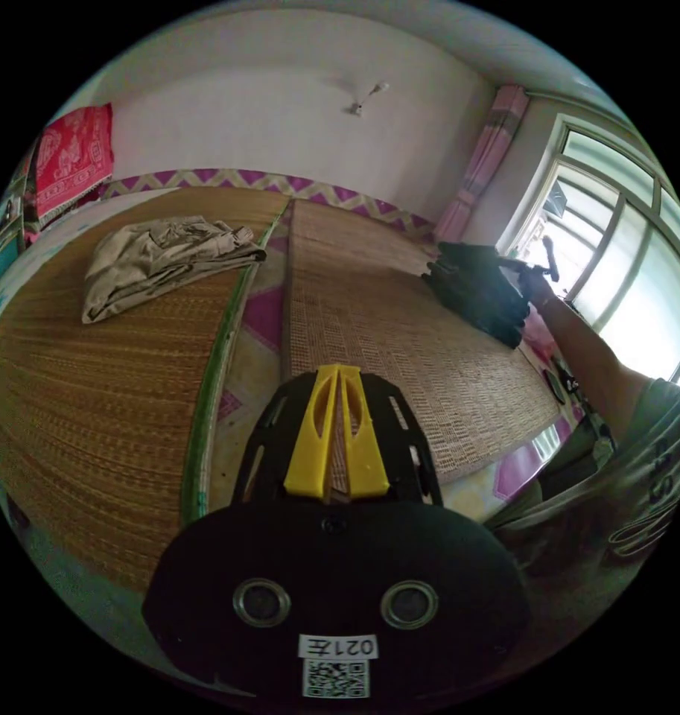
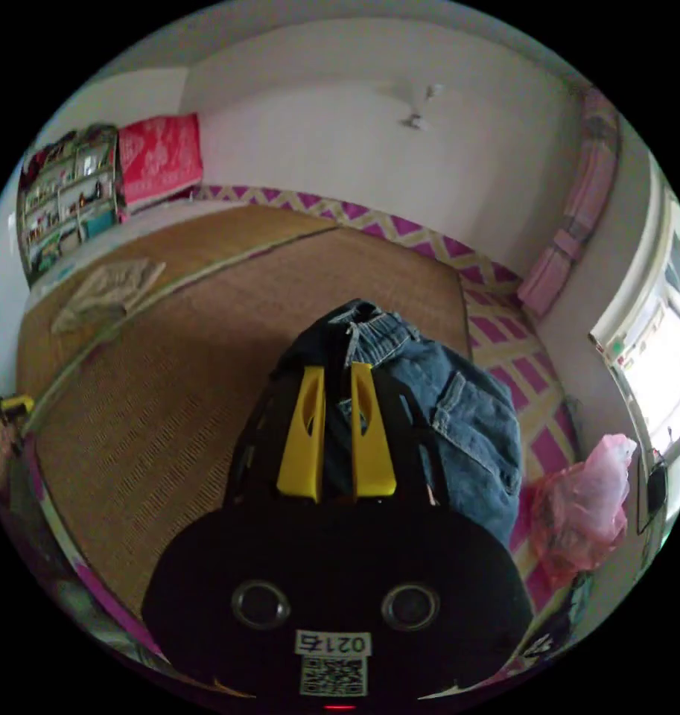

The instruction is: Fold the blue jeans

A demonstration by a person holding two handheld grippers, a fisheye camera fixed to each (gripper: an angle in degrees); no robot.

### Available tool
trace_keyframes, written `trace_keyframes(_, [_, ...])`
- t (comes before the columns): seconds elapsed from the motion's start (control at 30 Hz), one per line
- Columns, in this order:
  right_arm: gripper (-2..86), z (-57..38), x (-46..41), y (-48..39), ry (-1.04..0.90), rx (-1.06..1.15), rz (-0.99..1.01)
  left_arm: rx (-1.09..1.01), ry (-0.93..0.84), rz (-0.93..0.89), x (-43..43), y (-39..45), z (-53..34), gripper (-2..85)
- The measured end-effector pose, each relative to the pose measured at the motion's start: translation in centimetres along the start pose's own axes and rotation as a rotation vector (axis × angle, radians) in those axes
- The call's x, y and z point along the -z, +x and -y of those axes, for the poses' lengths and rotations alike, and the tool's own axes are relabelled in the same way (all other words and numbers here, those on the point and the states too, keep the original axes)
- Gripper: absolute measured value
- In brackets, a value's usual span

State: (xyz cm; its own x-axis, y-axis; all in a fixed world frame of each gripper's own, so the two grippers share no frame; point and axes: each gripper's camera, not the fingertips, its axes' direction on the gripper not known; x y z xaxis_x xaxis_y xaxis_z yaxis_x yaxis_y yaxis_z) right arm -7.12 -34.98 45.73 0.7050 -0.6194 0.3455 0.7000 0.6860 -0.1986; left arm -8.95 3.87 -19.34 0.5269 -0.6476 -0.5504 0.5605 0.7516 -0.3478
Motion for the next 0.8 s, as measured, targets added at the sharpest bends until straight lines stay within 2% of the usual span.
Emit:
trace_keyframes(0.13, [5.7, 2.3, 9.0, -0.8, 0.108, 0.082, -0.011, 0.004, 0.014, -0.003, 0.4, -0.2, -1.0, -1.0])
trace_keyframes(0.27, [5.9, 2.6, 13.5, -10.7, 0.083, 0.283, 0.100, 0.019, -0.004, -0.108, -0.4, 0.2, -2.1, -1.0])
trace_keyframes(0.47, [5.9, -5.8, 7.0, -31.4, -0.027, 0.510, 0.360, 0.036, 0.009, -0.179, -1.8, 2.7, -4.3, -1.0])
trace_keyframes(0.53, [6.1, -8.8, 3.8, -35.3, -0.101, 0.538, 0.398, 0.042, -0.007, -0.209, -2.3, 3.4, -5.1, -1.0])
trace_keyframes(0.6, [6.5, -10.9, 2.5, -36.5, -0.109, 0.500, 0.406, 0.040, -0.023, -0.230, -2.6, 4.1, -5.9, -1.0])
trace_keyframes(0.7, [9.2, -12.6, 4.5, -35.8, -0.023, 0.490, 0.321, 0.028, -0.031, -0.223, -2.9, 4.9, -7.0, -1.0])
trace_keyframes(0.8, [13.9, -13.3, 6.3, -33.9, -0.006, 0.467, 0.385, 0.023, -0.031, -0.209, -3.5, 5.4, -7.9, -1.0])
